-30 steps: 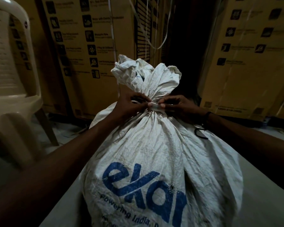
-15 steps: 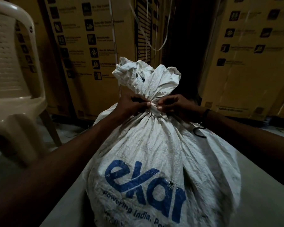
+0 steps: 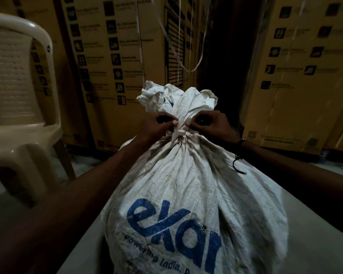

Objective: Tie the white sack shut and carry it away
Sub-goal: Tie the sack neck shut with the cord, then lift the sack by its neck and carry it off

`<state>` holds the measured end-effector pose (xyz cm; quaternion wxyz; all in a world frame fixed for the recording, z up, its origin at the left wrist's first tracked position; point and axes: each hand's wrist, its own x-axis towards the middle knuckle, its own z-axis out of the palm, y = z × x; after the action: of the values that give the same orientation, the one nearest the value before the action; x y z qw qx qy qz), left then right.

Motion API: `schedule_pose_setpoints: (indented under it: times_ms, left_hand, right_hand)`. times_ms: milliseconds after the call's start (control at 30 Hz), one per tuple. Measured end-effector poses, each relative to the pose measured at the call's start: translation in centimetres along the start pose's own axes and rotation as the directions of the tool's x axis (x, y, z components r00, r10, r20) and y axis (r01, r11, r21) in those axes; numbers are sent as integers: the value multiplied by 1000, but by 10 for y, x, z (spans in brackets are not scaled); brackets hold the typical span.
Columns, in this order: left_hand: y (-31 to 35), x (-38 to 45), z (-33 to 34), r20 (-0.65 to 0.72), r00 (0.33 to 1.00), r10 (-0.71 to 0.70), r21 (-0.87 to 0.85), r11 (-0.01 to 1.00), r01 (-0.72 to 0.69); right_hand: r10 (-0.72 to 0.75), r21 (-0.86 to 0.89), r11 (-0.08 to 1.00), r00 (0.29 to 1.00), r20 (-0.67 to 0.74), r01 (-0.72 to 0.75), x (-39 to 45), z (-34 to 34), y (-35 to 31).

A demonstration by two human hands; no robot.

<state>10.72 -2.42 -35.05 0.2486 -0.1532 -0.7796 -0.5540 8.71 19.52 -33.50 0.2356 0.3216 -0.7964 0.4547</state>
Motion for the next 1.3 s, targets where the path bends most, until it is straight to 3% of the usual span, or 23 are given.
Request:
schedule_pose_setpoints:
  times_ms: [233, 367, 567, 733, 900, 1067, 1200, 1300]
  left_hand:
    - [15, 28, 16, -245, 955, 167, 300, 950, -89]
    - [10, 47, 19, -307, 936, 174, 286, 955, -84]
    - [13, 80, 13, -376, 926, 32, 146, 989, 25]
    - [33, 93, 5, -392, 916, -82, 131, 981, 144]
    - [70, 101, -3, -309, 937, -164, 181, 957, 228]
    - [110, 109, -11, -127, 962, -241, 379, 884, 272]
    - [138, 128, -13, -64, 939, -339, 535, 782, 319]
    - [149, 146, -14, 45, 881, -471, 673, 666, 322]
  right_hand:
    - [-52, -153, 988, 981, -188, 23, 50, -16, 0]
    - [74, -150, 985, 993, -89, -87, 78, -11, 8]
    - [251, -114, 962, 968, -2, -249, 101, -2, 17]
    - [284, -182, 949, 947, 150, -256, 101, -10, -2]
    - [237, -254, 953, 926, 292, -164, 95, -30, -27]
    - [256, -261, 954, 859, 443, -150, 87, -58, -53]
    - [273, -282, 950, 791, 548, -132, 87, -83, -78]
    - [291, -292, 947, 740, 607, -133, 90, -98, -96]
